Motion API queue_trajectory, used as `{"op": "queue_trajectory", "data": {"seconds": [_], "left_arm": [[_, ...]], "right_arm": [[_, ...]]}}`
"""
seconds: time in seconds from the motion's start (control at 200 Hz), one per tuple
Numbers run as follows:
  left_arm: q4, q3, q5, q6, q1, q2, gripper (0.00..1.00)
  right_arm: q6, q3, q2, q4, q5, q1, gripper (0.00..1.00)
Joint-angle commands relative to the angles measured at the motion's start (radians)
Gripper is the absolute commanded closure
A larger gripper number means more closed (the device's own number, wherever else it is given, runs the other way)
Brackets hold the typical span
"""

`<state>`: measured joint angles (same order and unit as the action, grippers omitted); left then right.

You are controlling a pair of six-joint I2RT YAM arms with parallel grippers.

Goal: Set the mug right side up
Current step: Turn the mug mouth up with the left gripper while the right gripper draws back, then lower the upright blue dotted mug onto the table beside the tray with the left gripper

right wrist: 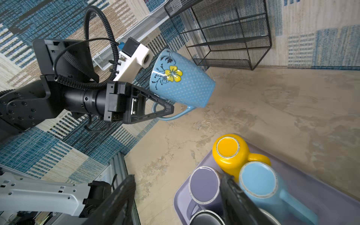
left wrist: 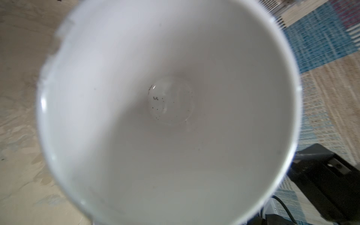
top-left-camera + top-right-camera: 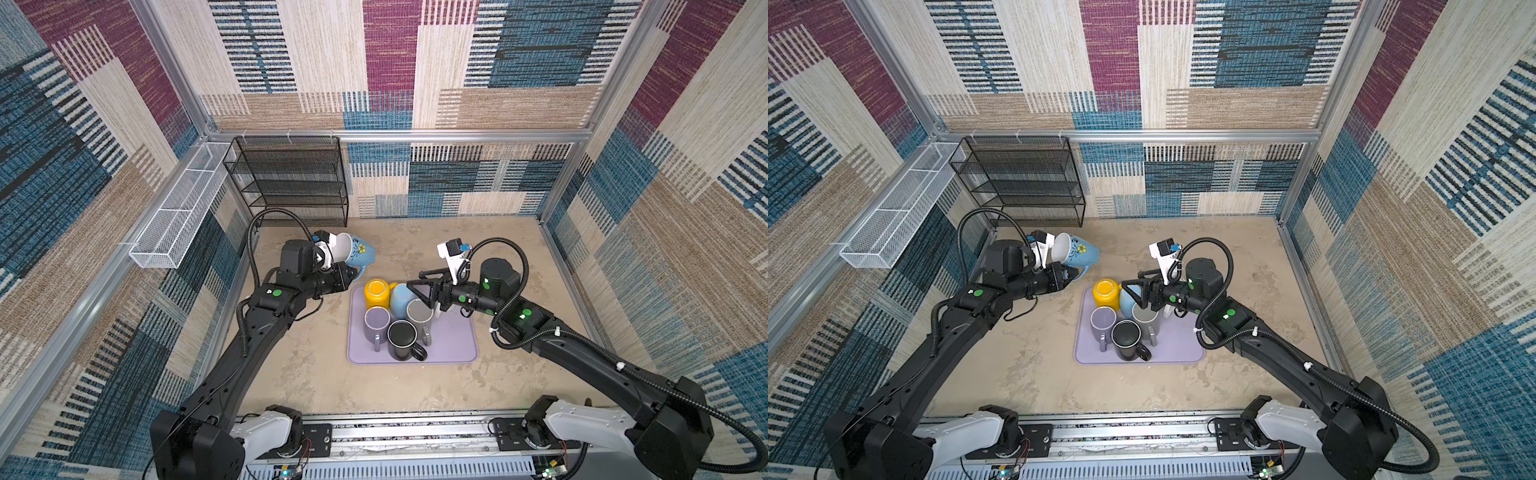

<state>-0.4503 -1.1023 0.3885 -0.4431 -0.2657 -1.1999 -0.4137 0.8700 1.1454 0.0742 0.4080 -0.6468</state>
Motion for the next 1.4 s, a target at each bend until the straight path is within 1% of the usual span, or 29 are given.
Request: {"op": "queue_trajectory", "data": {"seconds": [0.0, 0.105, 0.346, 0.421, 0.591, 0.821, 0.982, 1.077, 1.182, 1.397], "left_arm": [[-0.119, -0.06, -0.152, 0.073, 0.003, -0.041, 1.0], [-0.194, -0.117, -0.211, 0.084, 0.006, -0.1, 1.0], [-0.309, -0.242, -0.349, 0.119, 0.017, -0.214, 1.0], [-0.336, -0.283, -0.376, 0.135, 0.026, -0.257, 1.0], [-0.369, -0.359, -0.424, 0.173, 0.048, -0.351, 1.0], [-0.377, -0.422, -0.526, 0.253, 0.072, -0.459, 1.0], [-0.346, -0.429, -0.505, 0.293, 0.107, -0.509, 1.0], [-0.323, -0.427, -0.475, 0.311, 0.135, -0.539, 1.0], [-0.303, -0.43, -0.414, 0.319, 0.163, -0.576, 1.0], [-0.289, -0.451, -0.386, 0.317, 0.173, -0.649, 1.0]], "right_arm": [[0.006, -0.012, -0.019, -0.015, -0.046, 0.008, 0.3], [0.012, -0.022, -0.038, -0.037, -0.102, 0.012, 0.32], [0.028, -0.041, -0.085, -0.106, -0.232, 0.015, 0.32], [0.028, -0.047, -0.092, -0.129, -0.262, 0.015, 0.32], [0.03, -0.065, -0.115, -0.155, -0.295, 0.015, 0.32], [0.029, -0.087, -0.159, -0.184, -0.323, 0.016, 0.31], [0.035, -0.097, -0.184, -0.21, -0.341, 0.018, 0.3], [0.035, -0.101, -0.197, -0.221, -0.347, 0.019, 0.3], [0.034, -0.105, -0.204, -0.229, -0.352, 0.021, 0.29], [0.029, -0.106, -0.2, -0.232, -0.351, 0.022, 0.28]]}}
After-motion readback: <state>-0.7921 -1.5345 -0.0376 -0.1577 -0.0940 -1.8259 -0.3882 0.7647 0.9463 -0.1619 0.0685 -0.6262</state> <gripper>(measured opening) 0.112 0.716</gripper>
